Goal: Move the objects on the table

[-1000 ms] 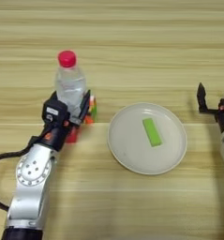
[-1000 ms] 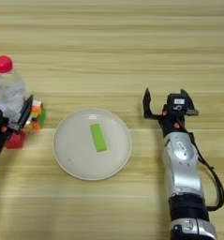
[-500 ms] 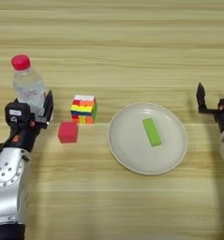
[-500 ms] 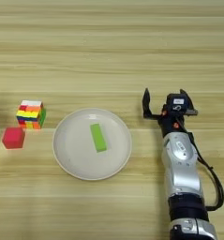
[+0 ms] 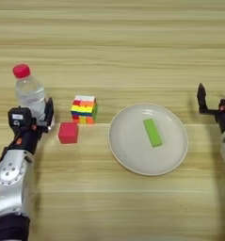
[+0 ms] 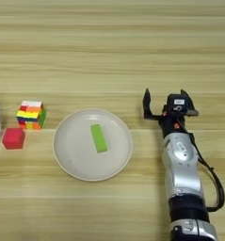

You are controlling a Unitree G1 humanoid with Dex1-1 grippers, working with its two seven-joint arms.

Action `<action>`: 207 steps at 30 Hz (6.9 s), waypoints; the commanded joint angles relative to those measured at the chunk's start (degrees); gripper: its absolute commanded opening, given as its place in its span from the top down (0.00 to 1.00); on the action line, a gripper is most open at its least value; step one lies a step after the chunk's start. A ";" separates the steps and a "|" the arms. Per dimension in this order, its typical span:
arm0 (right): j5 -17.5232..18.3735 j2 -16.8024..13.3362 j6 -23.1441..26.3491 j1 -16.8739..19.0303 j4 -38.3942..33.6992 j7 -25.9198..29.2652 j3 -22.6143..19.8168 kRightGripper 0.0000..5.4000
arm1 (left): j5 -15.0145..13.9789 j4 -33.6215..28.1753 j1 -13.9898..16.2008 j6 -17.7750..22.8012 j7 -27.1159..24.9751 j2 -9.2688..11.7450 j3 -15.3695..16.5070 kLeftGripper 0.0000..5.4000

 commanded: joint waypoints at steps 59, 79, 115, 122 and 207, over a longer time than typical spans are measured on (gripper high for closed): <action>-6.33 2.77 9.68 12.34 -29.93 10.40 25.40 0.00 | 4.84 12.26 -5.98 -10.38 5.10 1.17 -0.75 0.00; 3.32 7.09 27.74 11.87 -26.97 11.43 24.03 0.00 | 4.99 11.63 -5.52 -10.24 5.37 1.08 -1.01 0.00; 4.52 8.25 27.55 7.38 -14.43 9.26 16.05 0.00 | 5.04 11.57 -5.54 -10.17 5.78 0.96 -1.53 0.00; 4.57 7.01 26.79 6.45 -13.82 8.91 13.12 0.00 | 5.03 11.45 -5.42 -10.16 5.78 0.90 -1.60 0.00; 2.93 -5.19 -2.07 -2.38 10.62 2.32 -6.40 0.00 | 4.32 10.70 -4.98 -10.11 6.36 0.29 -1.79 0.08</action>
